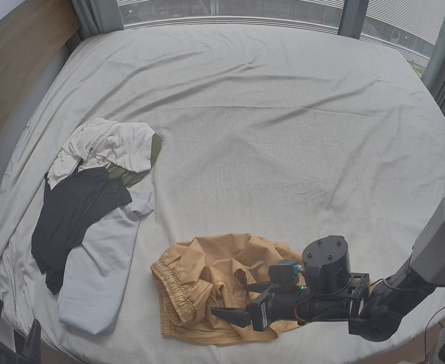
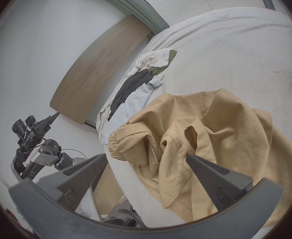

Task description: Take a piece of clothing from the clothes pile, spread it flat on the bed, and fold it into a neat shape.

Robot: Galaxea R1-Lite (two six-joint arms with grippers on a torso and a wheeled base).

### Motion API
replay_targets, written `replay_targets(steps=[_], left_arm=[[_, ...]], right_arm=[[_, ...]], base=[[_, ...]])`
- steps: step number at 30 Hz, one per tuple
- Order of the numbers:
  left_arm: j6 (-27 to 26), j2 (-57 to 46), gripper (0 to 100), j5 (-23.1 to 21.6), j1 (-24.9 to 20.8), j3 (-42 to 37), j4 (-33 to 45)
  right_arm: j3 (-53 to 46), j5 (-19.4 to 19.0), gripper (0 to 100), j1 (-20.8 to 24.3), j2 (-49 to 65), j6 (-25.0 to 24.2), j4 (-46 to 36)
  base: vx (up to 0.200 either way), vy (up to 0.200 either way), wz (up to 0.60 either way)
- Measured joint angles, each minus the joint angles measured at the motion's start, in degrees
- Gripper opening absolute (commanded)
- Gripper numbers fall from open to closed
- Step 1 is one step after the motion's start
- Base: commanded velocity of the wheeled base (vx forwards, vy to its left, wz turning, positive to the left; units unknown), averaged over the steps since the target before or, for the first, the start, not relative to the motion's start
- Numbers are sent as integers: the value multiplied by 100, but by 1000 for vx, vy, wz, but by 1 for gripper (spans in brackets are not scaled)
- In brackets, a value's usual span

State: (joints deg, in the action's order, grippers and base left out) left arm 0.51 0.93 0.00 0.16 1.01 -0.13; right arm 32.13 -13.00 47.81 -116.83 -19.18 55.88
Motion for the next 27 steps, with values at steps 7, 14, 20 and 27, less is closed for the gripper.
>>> replay_targets(steps=[7, 14, 20, 27], left_arm=[[0, 0, 100, 0, 0, 0, 0], [2, 0, 100, 0, 0, 0, 0], [0, 0, 100, -5, 0, 0, -2], [0, 0, 100, -5, 0, 0, -2]], right_arm=[[185, 33, 100, -126, -254, 2, 0], [282, 77, 100, -267, -345, 0, -7], [405, 82, 100, -484, -441, 2, 6], [521, 90, 100, -663, -566, -4, 45]], base=[[0, 0, 0], [0, 0, 0], [0, 0, 0], [0, 0, 0]])
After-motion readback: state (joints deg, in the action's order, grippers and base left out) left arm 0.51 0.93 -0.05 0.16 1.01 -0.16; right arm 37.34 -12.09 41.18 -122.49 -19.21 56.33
